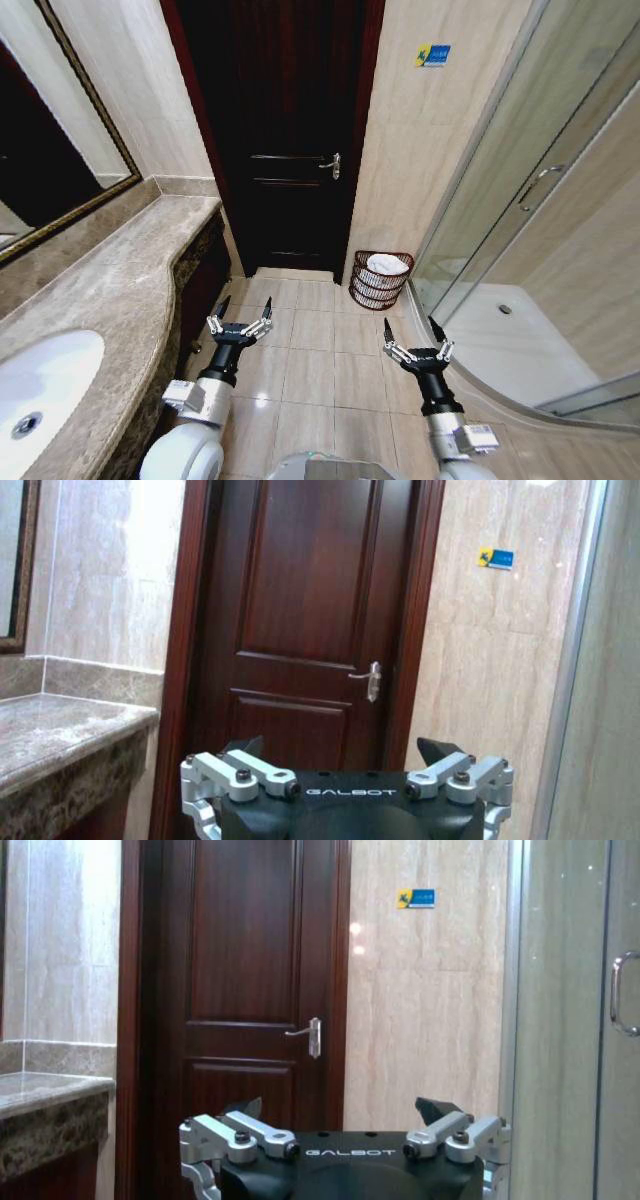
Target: Discard the used towel into the hamper.
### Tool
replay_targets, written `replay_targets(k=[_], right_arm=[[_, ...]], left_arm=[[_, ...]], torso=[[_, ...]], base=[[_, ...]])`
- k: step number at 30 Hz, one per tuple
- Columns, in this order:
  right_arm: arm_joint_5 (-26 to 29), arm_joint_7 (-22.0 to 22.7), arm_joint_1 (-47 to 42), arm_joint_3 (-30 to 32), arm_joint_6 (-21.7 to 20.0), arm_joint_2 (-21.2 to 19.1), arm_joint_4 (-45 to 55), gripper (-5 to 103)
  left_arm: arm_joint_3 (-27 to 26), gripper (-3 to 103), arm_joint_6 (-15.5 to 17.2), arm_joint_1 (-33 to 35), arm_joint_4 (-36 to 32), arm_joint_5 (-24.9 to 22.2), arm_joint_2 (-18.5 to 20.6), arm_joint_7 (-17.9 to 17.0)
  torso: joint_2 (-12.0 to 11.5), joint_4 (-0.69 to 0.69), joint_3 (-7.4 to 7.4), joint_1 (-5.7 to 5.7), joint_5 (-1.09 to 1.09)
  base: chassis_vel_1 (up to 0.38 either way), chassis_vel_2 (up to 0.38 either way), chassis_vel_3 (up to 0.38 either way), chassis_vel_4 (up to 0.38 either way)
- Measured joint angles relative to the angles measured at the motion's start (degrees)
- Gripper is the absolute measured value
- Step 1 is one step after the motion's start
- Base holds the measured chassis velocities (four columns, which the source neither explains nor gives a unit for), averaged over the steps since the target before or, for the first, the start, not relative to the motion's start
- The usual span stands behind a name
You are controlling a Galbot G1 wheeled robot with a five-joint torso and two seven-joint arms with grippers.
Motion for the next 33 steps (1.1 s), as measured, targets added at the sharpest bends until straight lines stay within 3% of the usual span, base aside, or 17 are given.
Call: replay_targets(k=[33], right_arm=[[0.00, 0.00, 0.00, 0.00, 0.00, 0.00, 0.00, 100]], left_arm=[[0.00, 100, 0.00, 0.00, 0.00, 0.00, 0.00, 0.00]], torso=[[0.00, 0.00, 0.00, 0.00, 0.00]], base=[[0.000, 0.000, 0.000, 0.000]])
